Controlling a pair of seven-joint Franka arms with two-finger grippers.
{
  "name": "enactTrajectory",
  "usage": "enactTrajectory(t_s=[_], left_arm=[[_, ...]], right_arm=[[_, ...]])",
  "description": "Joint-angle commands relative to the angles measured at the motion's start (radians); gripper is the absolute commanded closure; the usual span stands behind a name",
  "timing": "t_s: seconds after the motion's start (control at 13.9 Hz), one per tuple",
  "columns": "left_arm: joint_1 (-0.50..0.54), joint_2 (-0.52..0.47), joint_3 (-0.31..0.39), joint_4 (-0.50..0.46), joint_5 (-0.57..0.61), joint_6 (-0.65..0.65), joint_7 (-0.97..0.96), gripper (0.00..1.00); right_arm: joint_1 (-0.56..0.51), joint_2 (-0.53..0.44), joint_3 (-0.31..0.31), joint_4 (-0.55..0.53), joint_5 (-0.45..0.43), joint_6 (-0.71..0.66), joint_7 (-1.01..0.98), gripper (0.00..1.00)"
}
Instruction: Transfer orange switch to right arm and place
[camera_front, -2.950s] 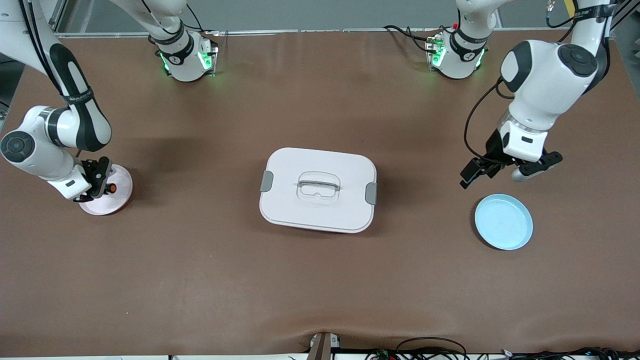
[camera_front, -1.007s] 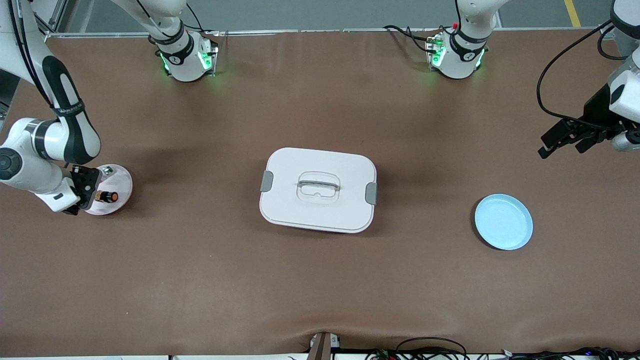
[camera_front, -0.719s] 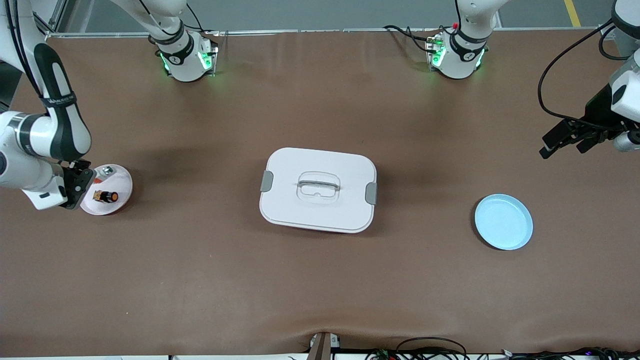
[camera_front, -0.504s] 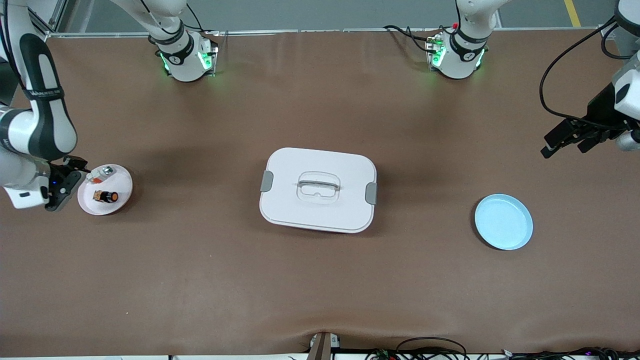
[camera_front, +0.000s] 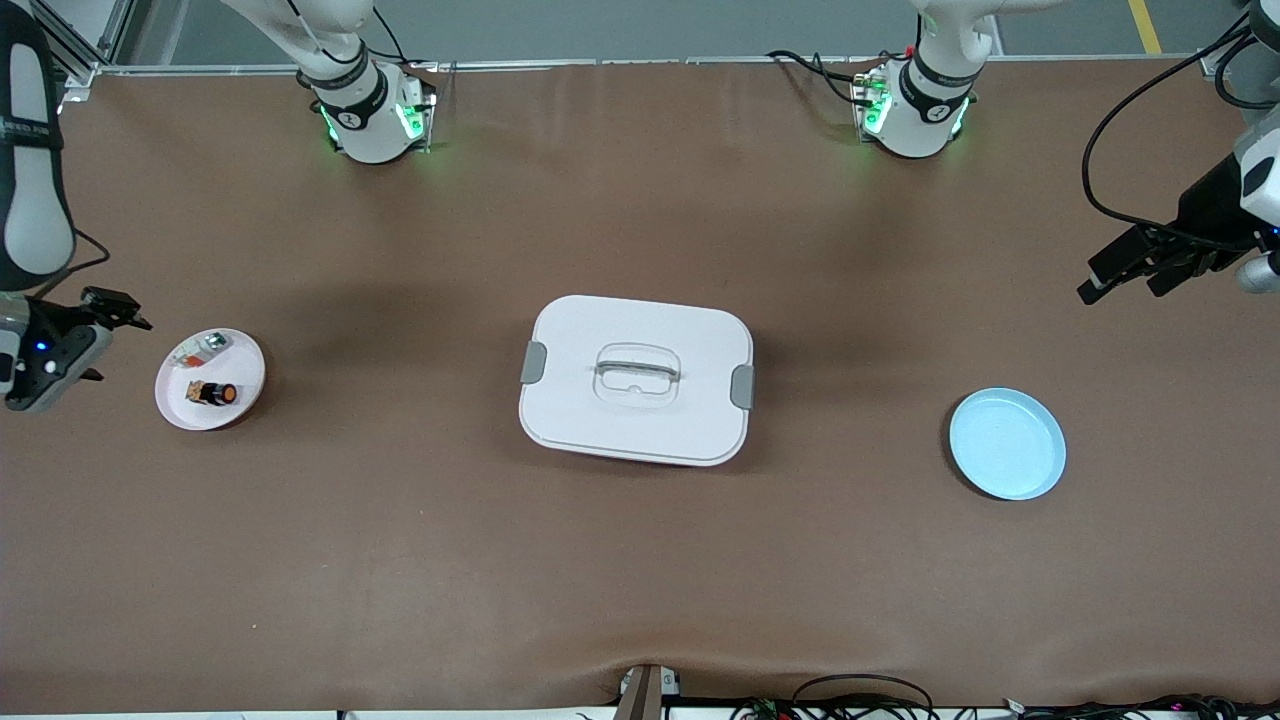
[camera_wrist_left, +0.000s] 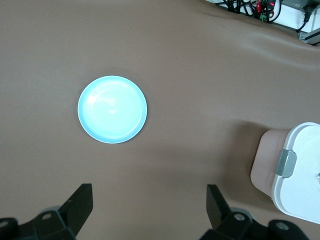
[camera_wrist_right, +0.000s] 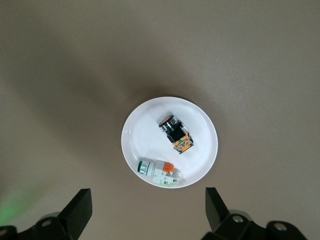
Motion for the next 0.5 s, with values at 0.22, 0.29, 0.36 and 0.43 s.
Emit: enactTrajectory(t_s=[0.22, 0.29, 0.36, 0.43], left_arm=[[-0.078, 0.012, 0.037, 0.021, 0.038, -0.021, -0.042, 0.00], [-0.089, 0.012, 0.045, 0.022, 0.058, -0.021, -0.057, 0.00], [-0.084, 0.012, 0.045, 0.024, 0.073, -0.021, -0.082, 0.00], [-0.078, 0.012, 0.042, 0.024, 0.074, -0.021, -0.089, 0.00]], right_arm=[[0.007, -0.054, 0.001, 0.015, 0.058, -0.052, 0.092, 0.00], [0.020, -0.061, 0.004, 0.015, 0.072, -0.067, 0.135, 0.00], [0.052, -0.078, 0.003, 0.020, 0.073, -0.081, 0.184, 0.00], [0.079, -0.090, 0.003, 0.024, 0.073, -0.104, 0.245, 0.00]])
